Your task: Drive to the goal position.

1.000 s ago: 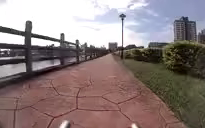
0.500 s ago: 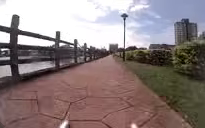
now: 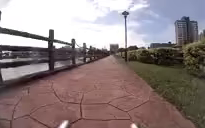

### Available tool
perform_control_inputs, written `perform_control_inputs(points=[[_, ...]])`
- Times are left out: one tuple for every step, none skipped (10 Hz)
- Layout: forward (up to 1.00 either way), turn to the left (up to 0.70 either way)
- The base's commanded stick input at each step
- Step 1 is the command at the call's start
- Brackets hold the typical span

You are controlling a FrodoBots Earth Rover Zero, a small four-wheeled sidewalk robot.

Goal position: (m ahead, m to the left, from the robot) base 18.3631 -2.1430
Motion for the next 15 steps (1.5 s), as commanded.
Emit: perform_control_inputs(points=[[1.0, 0.0], [1.0, -0.05], [1.0, -0.37], [1.0, -0.39], [1.0, -0.35], [1.0, -0.05], [1.0, 0.0], [1.0, 0.0], [1.0, 0.0], [1.0, 0.0], [1.0, 0.0], [1.0, 0.0], [1.0, 0.0], [1.0, 0.0], [1.0, 0.0]])
